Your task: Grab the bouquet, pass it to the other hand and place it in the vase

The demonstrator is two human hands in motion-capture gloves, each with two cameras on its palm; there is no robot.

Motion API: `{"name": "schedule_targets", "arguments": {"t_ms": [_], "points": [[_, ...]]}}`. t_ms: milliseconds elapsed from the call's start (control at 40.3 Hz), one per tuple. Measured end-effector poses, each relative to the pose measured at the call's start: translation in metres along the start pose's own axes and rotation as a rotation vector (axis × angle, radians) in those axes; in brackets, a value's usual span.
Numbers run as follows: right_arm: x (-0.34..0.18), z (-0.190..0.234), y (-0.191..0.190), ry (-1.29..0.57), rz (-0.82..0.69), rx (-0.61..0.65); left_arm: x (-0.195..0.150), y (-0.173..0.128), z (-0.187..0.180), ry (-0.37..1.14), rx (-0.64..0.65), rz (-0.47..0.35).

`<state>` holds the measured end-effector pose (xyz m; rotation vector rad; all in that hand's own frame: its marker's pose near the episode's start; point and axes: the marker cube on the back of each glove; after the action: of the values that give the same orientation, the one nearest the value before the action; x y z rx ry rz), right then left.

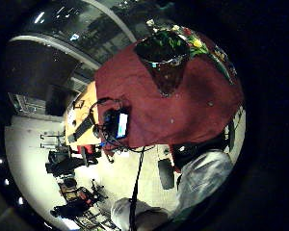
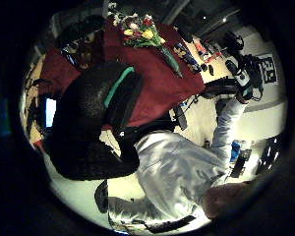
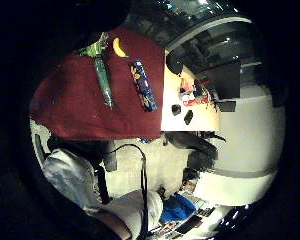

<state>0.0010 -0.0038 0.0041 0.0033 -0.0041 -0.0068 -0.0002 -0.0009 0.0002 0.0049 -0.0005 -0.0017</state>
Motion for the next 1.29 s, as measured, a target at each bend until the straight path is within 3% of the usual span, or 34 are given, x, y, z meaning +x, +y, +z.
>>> {"name": "schedule_targets", "arguments": {"t_ms": [446, 769, 1091, 1290], "points": [[0.010, 0.000, -0.014, -0.061, 0.075, -0.033, 0.004, 0.006, 0.003, -0.010, -0.003, 0.017], [0.058, 0.001, -0.077, -0.155, 0.294, -0.037, 0.020, 0.007, 0.013, -0.067, 0.062, 0.052], [0.082, 0.069, -0.114, -0.264, 0.433, -0.105, 0.028, 0.002, 0.023, -0.016, 0.070, 0.090], [0.087, 0.118, -0.118, -0.308, 0.463, -0.137, 0.018, -0.005, 0.023, 0.048, 0.069, 0.064]]}}
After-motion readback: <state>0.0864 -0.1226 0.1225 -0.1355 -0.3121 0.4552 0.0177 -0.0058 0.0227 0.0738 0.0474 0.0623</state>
